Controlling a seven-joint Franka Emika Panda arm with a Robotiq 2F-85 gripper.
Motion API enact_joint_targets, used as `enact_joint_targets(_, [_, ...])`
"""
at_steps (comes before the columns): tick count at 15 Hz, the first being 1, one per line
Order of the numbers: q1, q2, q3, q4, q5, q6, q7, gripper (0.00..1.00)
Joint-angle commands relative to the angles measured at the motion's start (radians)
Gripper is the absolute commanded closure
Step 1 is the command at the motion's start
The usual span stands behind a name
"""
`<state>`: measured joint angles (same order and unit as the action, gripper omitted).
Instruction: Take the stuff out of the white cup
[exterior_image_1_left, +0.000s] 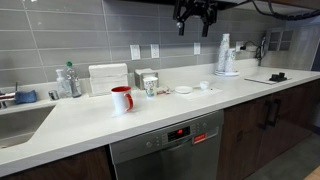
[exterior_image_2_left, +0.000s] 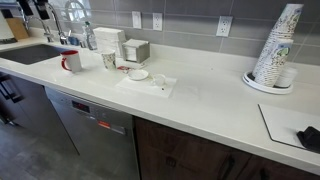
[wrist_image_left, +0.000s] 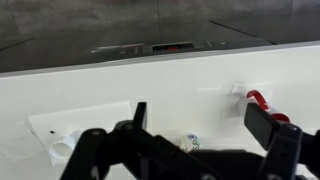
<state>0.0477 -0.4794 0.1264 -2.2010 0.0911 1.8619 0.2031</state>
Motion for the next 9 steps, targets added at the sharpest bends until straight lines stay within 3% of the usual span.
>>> enact_joint_targets(1, [0.004, 0.001, -0.003, 0.002, -0.002, -0.002, 0.001, 0.0])
enact_joint_targets(4, [0.006, 0.047, 0.0, 0.022, -0.004, 0.049, -0.011, 0.0])
enact_joint_targets(9, [0.014, 0.243, 0.023, 0.147, -0.059, 0.142, -0.051, 0.0])
